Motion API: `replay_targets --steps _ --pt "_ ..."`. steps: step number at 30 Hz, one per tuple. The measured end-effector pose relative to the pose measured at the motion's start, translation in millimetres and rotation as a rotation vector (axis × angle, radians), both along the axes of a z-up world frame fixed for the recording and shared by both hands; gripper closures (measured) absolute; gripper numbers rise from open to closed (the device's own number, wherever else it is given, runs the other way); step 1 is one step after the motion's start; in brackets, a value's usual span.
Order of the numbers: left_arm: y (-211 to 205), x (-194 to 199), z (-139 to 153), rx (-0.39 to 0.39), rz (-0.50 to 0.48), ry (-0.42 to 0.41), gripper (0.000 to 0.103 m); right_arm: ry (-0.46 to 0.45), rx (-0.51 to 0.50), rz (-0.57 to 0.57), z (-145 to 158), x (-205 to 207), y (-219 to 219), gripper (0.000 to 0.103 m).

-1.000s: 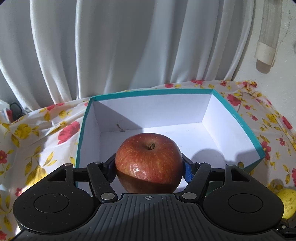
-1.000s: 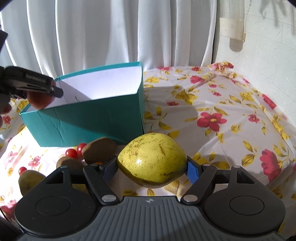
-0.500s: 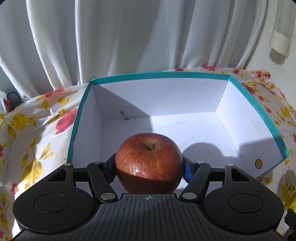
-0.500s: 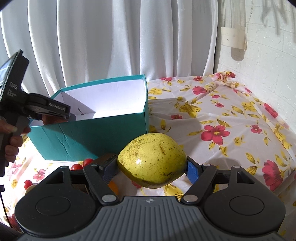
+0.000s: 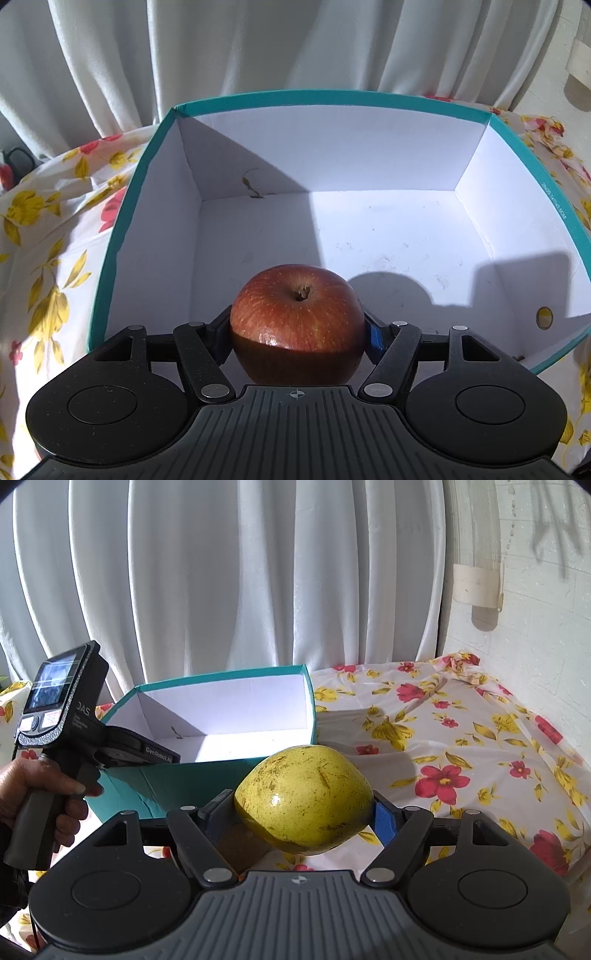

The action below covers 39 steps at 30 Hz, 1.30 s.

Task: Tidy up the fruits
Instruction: 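Lower the red apple into the box with the left tool while the right tool carries the yellow fruit, then lower the yellow fruit into the box with the right tool while the left tool withdraws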

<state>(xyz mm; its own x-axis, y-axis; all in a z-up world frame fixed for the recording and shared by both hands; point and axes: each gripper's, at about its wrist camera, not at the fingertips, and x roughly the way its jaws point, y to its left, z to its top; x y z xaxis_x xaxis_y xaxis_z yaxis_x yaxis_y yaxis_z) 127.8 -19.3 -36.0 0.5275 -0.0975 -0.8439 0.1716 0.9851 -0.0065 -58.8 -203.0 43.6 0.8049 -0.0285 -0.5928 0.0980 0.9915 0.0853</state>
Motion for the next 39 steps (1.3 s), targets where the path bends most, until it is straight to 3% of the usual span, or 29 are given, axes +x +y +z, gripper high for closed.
replay_targets --steps 2,4,8,11,14,20,24,31,39 --pt "0.1 -0.6 0.5 0.001 -0.004 -0.007 0.031 -0.005 0.000 0.001 1.4 1.5 0.3 0.027" --pt "0.9 -1.8 2.7 0.000 -0.001 -0.023 0.023 -0.008 0.000 0.001 2.5 2.5 0.7 0.027" --pt "4.8 -10.1 15.0 -0.073 -0.016 -0.035 0.010 -0.013 -0.003 0.005 4.0 4.3 1.2 0.027" --pt "3.6 -27.4 32.7 -0.103 -0.028 -0.090 0.001 -0.016 -0.004 0.005 5.3 8.1 1.0 0.027" --pt "2.4 -43.9 48.8 -0.068 -0.005 -0.162 0.000 -0.022 -0.006 0.009 7.7 12.4 1.7 0.027" --pt "18.7 -60.5 56.3 -0.076 0.040 -0.120 0.000 -0.050 -0.017 0.033 14.1 21.6 5.4 0.027" --pt "31.9 -77.2 62.9 -0.062 0.073 -0.158 0.000 -0.063 -0.029 0.055 16.3 29.5 8.7 0.027" --pt "59.7 -97.0 75.2 -0.122 0.122 -0.201 0.000 -0.072 -0.048 0.087 15.9 42.4 12.4 0.027" --pt "79.2 -106.8 71.2 -0.097 0.207 -0.177 0.000 -0.070 -0.074 0.138 9.3 65.0 21.9 0.027"
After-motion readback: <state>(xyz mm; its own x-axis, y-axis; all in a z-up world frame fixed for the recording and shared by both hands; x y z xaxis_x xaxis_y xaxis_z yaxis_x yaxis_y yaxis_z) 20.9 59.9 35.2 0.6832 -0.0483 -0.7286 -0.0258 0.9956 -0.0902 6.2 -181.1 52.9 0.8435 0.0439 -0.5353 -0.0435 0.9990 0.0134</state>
